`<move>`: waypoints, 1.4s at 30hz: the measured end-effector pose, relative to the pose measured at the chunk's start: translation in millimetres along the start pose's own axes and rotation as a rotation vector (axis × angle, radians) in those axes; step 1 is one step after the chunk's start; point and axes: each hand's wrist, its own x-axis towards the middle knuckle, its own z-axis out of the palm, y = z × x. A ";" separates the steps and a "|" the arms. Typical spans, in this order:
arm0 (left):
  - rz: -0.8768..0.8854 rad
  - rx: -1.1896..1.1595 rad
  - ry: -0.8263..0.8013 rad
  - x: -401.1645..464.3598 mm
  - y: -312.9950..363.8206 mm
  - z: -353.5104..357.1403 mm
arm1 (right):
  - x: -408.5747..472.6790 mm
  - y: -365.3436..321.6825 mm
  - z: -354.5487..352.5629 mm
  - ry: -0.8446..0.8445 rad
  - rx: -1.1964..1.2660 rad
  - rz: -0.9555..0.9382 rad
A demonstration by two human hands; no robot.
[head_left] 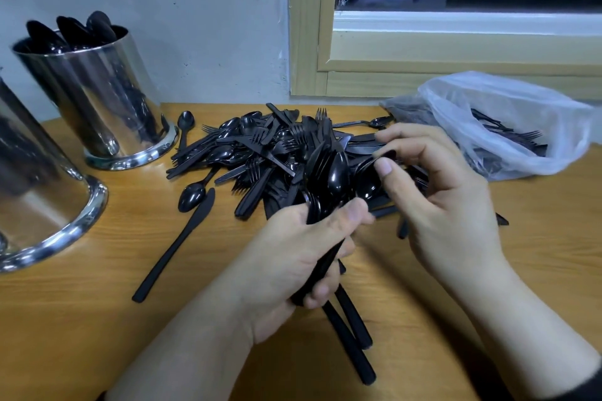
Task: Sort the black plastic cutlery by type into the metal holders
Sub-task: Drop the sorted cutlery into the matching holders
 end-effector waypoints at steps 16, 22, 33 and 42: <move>-0.064 -0.158 -0.019 13.3 4.4 2.0 | 3.1 -0.7 0.2 -0.068 0.427 0.447; 0.066 -0.026 0.107 15.1 -2.8 0.4 | 1.8 6.6 1.5 -0.190 0.495 0.471; 0.271 0.053 0.339 -20.0 4.2 5.3 | 2.2 -28.8 4.3 -0.258 0.245 0.367; 0.449 -0.110 0.510 -93.1 51.1 -19.9 | 15.4 -117.6 12.9 -0.152 0.136 0.242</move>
